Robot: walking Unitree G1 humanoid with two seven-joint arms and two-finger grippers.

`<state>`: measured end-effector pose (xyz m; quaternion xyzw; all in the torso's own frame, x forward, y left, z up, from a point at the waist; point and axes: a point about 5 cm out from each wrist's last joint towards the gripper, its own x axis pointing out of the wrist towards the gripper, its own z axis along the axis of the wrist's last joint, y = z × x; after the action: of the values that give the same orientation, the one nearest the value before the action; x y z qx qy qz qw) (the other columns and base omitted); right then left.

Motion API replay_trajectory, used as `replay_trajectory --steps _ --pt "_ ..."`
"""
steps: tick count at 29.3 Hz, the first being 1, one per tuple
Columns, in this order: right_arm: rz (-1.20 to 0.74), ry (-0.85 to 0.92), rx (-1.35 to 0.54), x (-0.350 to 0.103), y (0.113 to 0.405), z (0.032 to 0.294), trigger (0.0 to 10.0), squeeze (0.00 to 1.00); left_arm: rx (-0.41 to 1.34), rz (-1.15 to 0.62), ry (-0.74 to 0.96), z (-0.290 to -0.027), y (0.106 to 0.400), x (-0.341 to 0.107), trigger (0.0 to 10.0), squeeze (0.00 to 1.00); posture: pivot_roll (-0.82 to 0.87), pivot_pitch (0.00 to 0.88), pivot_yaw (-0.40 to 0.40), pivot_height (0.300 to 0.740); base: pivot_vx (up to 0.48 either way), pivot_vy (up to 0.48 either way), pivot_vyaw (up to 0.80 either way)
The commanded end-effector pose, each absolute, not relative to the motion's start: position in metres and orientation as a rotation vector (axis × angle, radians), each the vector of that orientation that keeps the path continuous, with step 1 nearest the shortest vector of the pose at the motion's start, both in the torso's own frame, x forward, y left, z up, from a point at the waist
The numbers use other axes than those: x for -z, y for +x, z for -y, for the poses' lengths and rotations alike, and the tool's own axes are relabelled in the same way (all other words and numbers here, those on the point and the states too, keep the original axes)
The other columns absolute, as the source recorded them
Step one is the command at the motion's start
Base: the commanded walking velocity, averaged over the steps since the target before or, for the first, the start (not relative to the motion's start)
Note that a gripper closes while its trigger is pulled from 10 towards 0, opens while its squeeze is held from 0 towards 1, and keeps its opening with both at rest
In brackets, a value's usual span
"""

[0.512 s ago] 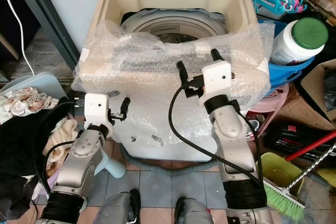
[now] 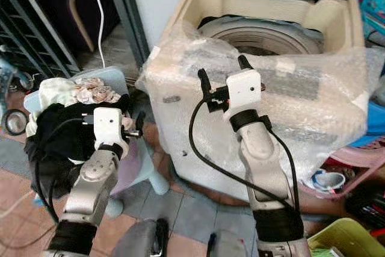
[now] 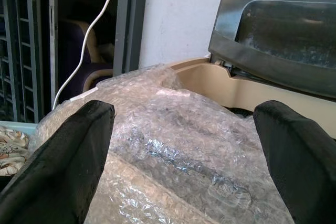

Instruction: Clothes washing

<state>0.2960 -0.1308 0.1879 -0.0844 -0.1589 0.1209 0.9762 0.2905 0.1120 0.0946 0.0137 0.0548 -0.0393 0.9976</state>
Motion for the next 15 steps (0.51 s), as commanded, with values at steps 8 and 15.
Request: replay_trajectory --steps 8,15 --pt "0.326 -0.151 -0.269 -0.1891 0.2947 0.1202 10.0 1.0 0.057 -0.101 0.029 -0.1175 0.2896 -0.0957 10.0 0.0 -0.05 0.112 0.043 0.74 0.0 0.0 0.8" --pt "0.316 -0.141 -0.28 -0.1869 0.2946 0.1158 10.0 1.0 0.021 -0.1 0.006 -0.1217 0.2903 -0.0977 10.0 0.0 -0.05 0.126 0.044 0.74 0.0 0.172 0.8"
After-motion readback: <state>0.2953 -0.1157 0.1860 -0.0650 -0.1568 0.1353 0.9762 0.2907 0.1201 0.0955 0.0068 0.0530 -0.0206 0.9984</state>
